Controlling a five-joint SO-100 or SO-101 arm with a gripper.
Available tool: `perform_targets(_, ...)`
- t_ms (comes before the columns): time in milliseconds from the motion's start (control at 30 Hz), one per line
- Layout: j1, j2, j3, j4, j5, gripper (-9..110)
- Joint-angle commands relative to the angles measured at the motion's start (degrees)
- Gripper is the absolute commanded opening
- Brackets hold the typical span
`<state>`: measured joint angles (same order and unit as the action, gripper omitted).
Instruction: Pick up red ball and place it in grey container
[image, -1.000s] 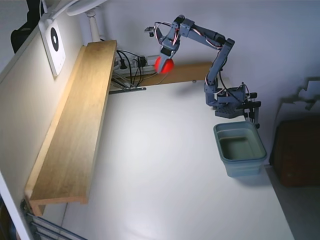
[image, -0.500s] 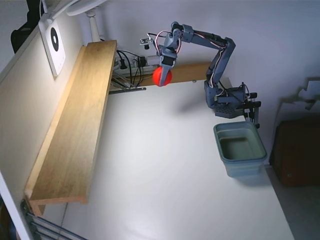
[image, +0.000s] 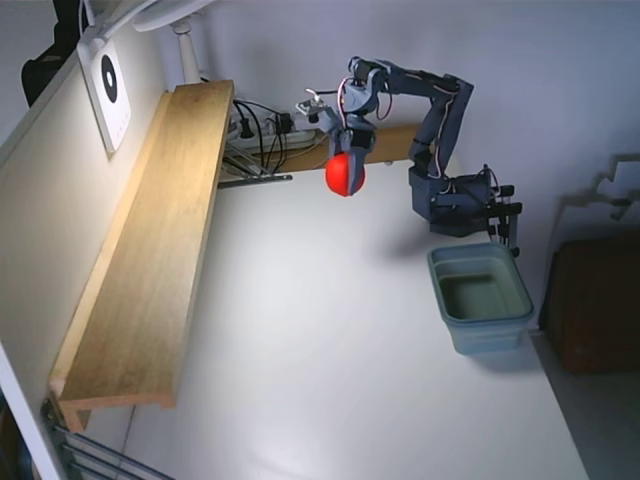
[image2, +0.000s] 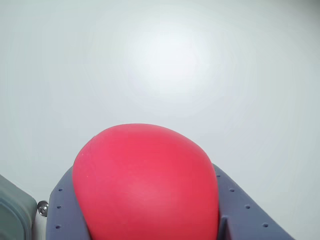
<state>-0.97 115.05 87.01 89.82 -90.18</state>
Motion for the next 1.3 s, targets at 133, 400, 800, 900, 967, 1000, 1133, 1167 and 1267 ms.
perform_targets(133, -12.65, 0.05, -2.71, 0.97, 0.18, 23)
perform_targets(400, -26.51, 0.05, -2.71, 0.97, 0.18, 23)
perform_targets(800, -46.68, 0.05, -2.71, 0.97, 0.18, 23)
perform_targets(900, -51.66, 0.05, -2.71, 0.97, 0.18, 23)
perform_targets(967, -53.06, 0.05, -2.71, 0.97, 0.18, 23)
perform_targets(1000, -53.04, 0.05, -2.71, 0.97, 0.18, 23)
perform_targets(1133, -53.03, 0.05, -2.71, 0.97, 0.18, 23)
perform_targets(1167, -53.03, 0.05, -2.71, 0.97, 0.18, 23)
perform_targets(1267, -53.03, 0.05, -2.71, 0.97, 0.18, 23)
